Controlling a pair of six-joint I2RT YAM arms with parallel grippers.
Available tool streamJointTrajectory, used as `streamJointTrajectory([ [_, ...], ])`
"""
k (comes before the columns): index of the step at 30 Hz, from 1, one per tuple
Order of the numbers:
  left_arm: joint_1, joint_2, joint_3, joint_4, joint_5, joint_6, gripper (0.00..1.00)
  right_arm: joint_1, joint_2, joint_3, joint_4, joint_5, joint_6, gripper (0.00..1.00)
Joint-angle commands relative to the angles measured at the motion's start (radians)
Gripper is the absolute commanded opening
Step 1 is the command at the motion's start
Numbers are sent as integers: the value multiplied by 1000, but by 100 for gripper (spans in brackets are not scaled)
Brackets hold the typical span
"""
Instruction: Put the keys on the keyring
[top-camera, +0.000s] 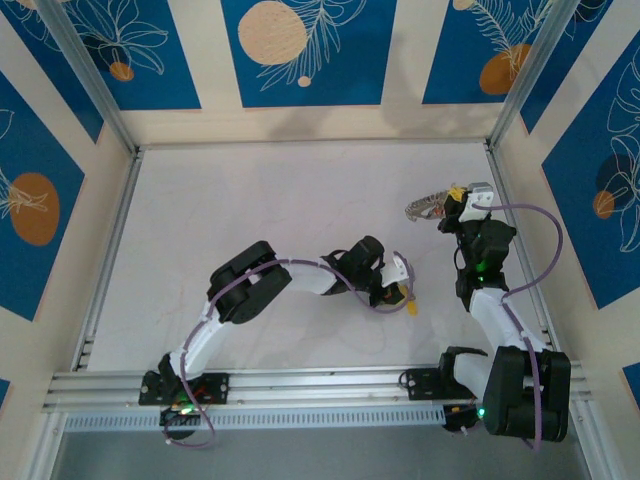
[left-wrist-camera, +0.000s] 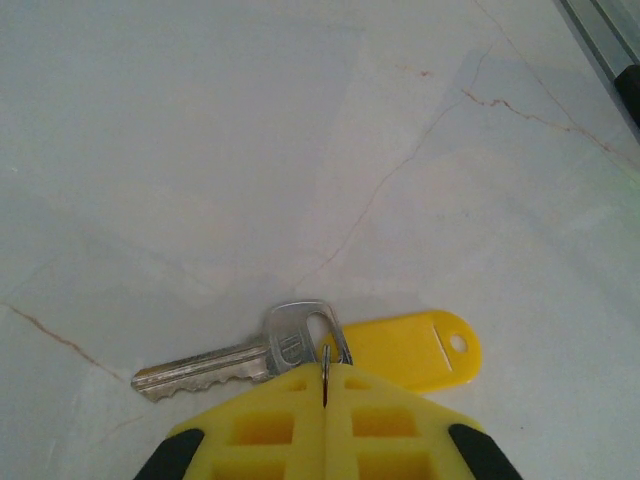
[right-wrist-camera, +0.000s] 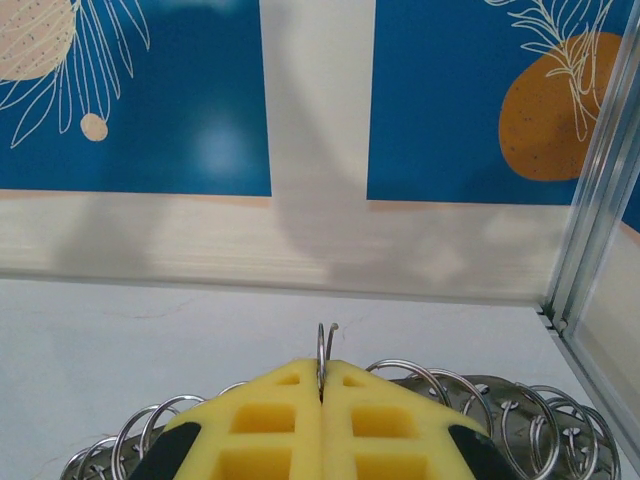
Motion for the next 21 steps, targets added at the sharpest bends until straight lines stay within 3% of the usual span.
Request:
streamJointTrajectory([
  [1, -4, 4, 11, -44, 26, 39, 0, -8, -21, -2, 65, -11, 16, 0],
  [10, 31, -138, -89, -15, 29, 9, 0, -4, -25, -16, 72, -77, -12, 0],
  [15, 76, -349, -215, -98, -56, 29, 0, 30, -18, -12, 76, -121, -47, 0],
  [21, 142, -663, -376, -244, -166, 43, 0, 141, -5, -5, 72, -168, -133, 0],
])
